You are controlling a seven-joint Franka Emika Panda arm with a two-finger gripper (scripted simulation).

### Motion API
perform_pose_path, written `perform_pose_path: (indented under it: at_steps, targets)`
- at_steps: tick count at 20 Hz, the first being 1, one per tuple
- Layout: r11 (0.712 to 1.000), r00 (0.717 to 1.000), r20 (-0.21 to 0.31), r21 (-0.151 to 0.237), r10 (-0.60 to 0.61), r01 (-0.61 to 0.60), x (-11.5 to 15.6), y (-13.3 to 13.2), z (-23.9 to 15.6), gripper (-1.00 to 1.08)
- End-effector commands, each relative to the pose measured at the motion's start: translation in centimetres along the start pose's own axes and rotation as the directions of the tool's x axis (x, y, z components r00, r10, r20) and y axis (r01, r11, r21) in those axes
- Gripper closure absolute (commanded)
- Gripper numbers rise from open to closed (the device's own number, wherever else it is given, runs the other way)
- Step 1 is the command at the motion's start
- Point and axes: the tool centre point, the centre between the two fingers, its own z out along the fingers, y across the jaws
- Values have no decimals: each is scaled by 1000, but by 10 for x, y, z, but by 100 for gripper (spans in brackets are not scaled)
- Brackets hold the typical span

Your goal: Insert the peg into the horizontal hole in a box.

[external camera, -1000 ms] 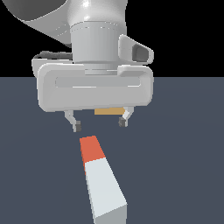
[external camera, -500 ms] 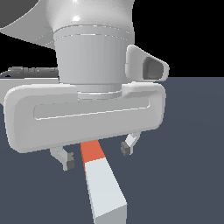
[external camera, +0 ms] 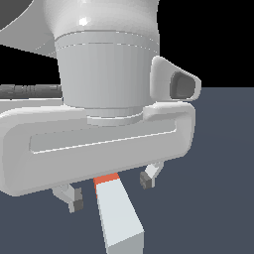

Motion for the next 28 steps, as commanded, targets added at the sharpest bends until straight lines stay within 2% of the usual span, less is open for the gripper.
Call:
perform_pose_path:
  at_steps: [1,13,18,19,28]
  targets:
    - [1000,1000,0,0,0,0,0,0,0,-92]
    - [1000,1000,0,0,-2,2,1,0,44,-92]
    - [1000,1000,0,-1,-2,2,0,1,50,-92]
    - [1000,1000,0,-1,-2,2,0,1,50,108]
    - [1000,1000,0,-1,-2,2,0,1,50,108]
